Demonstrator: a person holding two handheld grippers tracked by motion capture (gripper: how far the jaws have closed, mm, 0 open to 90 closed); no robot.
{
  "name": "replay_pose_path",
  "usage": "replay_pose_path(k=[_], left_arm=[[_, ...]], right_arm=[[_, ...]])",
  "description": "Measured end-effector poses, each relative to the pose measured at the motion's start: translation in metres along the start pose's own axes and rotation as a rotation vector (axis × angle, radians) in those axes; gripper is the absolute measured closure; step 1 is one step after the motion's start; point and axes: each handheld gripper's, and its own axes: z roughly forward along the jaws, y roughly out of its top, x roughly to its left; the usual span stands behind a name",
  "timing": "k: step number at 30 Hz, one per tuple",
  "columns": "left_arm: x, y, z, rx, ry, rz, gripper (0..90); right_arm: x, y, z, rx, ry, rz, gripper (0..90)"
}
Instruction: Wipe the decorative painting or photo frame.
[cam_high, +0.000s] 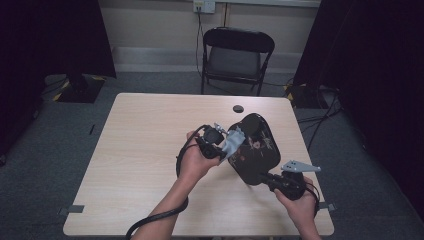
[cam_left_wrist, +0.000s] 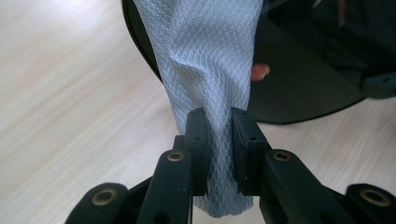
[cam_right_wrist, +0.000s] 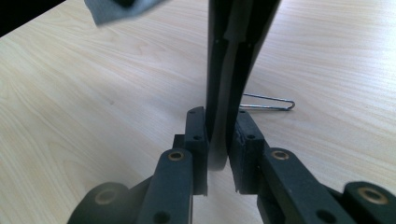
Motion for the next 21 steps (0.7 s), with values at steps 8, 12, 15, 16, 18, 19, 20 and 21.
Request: replay_pose_path(k=[8,12,15,16,18,19,20,21], left_arm=[[-0.001,-0.019,0.025,0.065,-0.013,-0.008,78.4],[-0.002,-0.031,0.037,0.1,-0.024,-0.016,78.4],[-0.002,-0.04,0.044,0.12,-0.026,-0.032,78.5],[-0.002,-0.043,0.046,0.128,-0.028,-0.028,78.5],[-0.003,-0.049,0.051,0.139,-0.031,-0.036,78.5],[-0.003,-0.051,0.053,0.144,-0.034,-0.036,78.5],[-0.003,-0.053,0.055,0.151,-0.038,-0.034,78.5],[-0.004,-0.055,0.057,0.15,-0.042,-0.035,78.4]], right_arm=[[0.0,0.0,0.0,0.005,0.0,0.002,79.2],[0.0,0.0,0.0,0.005,0.0,0.001,79.2],[0.0,0.0,0.0,0.005,0.0,0.001,79.2],[0.0,0.0,0.0,0.004,0.0,0.0,79.2],[0.0,0.0,0.0,0.005,0.0,0.001,79.2],[0.0,0.0,0.001,0.003,0.001,0.0,79.2],[0.0,0.0,0.001,0.004,0.001,-0.001,79.2],[0.0,0.0,0.001,0.005,0.0,0.001,79.2]])
